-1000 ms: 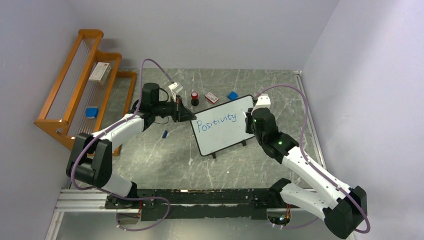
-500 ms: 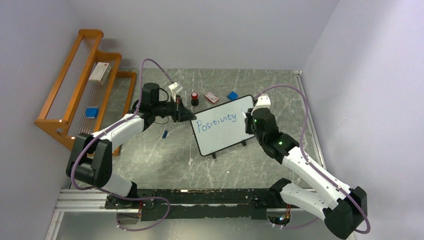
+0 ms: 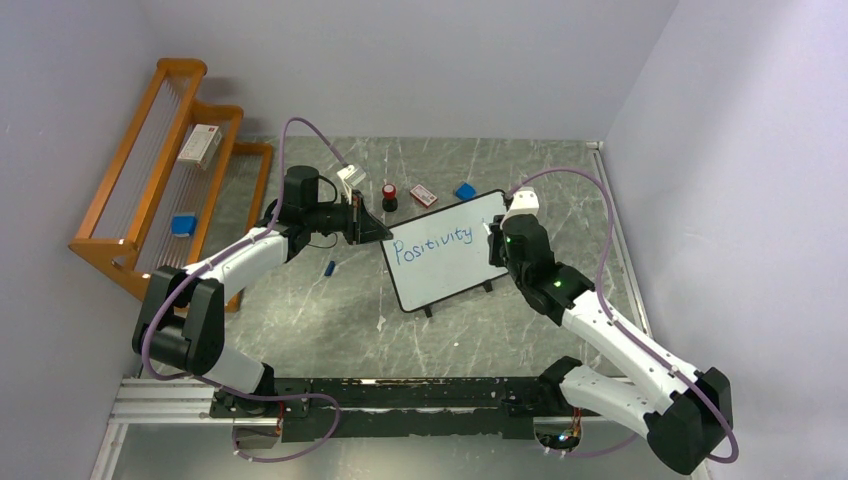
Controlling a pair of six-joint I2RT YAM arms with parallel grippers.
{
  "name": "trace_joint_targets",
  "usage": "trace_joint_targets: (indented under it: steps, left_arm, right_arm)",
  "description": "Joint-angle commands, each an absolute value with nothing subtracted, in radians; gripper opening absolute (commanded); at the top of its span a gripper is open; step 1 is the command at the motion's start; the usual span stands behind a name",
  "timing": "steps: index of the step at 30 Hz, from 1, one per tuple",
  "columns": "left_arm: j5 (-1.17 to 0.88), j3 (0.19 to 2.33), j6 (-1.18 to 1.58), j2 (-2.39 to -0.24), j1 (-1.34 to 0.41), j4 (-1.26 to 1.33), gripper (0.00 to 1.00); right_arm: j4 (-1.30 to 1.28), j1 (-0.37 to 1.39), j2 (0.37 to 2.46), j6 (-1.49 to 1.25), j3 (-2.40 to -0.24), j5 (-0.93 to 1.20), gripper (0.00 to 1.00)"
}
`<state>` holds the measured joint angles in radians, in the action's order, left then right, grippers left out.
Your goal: Write a sentence on the whiteboard
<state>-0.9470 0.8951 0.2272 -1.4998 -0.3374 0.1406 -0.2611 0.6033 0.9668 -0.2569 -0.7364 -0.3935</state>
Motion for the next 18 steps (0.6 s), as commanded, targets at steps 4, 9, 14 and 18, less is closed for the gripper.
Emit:
trace_joint_targets:
  steps: [4,9,14,18]
  left_arm:
    - [-0.872,0.888,0.167,-1.526,-0.341,0.063,0.05]
    - [-0.871,0.888,0.167,-1.524,-0.341,0.063,0.05]
    - [-0.871,0.888,0.167,-1.523,-0.341,0.062,0.05]
    - [-0.871,0.888,0.167,-1.525,-0.34,0.063,0.05]
  right_arm:
    - [-0.26,0.595,0.975,-0.255,-0.733,-0.404,0.0]
    - [-0.299,0.594,0.965,-0.268,-0.733,-0.392,0.0]
    - [-0.331,0.595,0.956,-0.277,-0.73,-0.388,0.0]
    - [-0.347,0.594,0.953,-0.286,-0.727,-0.386,0.0]
